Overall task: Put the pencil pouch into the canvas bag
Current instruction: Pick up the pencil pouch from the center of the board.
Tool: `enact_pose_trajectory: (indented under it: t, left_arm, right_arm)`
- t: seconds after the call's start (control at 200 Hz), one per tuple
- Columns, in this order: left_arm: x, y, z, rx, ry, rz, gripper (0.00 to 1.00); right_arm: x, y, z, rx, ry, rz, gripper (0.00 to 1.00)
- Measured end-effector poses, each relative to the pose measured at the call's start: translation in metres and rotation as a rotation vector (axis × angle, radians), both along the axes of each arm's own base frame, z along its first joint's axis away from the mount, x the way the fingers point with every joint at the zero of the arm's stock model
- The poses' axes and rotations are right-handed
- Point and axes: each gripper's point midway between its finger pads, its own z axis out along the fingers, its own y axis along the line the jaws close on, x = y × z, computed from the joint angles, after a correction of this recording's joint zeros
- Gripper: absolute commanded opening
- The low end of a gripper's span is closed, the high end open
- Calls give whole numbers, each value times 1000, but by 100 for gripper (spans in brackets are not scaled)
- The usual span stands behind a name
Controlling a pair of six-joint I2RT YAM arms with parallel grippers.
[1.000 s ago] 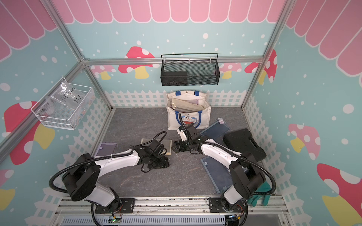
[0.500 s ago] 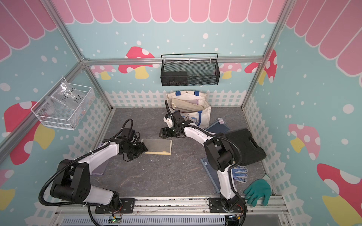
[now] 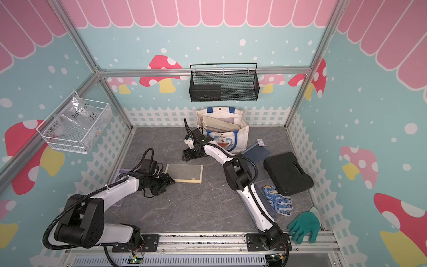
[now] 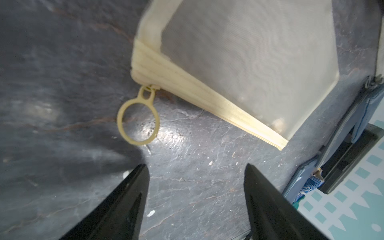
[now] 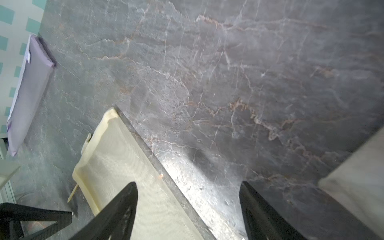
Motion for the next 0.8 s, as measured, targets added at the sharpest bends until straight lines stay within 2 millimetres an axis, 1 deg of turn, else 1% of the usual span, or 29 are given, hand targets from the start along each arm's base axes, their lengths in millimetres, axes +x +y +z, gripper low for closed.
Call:
enact_pose_trajectory:
  t: [0.135, 0.225, 0.3, 0.38, 0.425, 0.495, 0.64, 0.715, 0.8]
  left_arm:
    - [7, 6, -5, -42, -12, 62, 71]
    - [17, 7, -4, -74, -33, 88, 68]
    - [25, 5, -4, -94, -47, 95, 66]
    - [32, 1, -4, -118, -59, 89, 62]
    - [36, 0, -5, -125, -65, 87, 60]
    - [41, -2, -5, -138, -76, 82, 59]
    - [46, -5, -5, -153, -90, 80, 59]
    - [48, -6, -5, -160, -94, 81, 55]
    - [50, -9, -6, -163, -98, 79, 53]
  right_arm:
    - [-9, 0, -4, 11, 11, 28, 76]
    - [-20, -3, -4, 21, 26, 43, 74]
    - [-32, -6, -5, 22, 46, 51, 67]
    - [-47, -9, -7, 26, 67, 71, 59]
    - [-56, -11, -8, 25, 80, 76, 57]
    - [-69, -13, -9, 31, 98, 87, 53]
    - [-101, -18, -11, 51, 145, 101, 48]
    - [-116, -21, -12, 76, 174, 100, 45]
    - [-129, -23, -13, 115, 209, 93, 42]
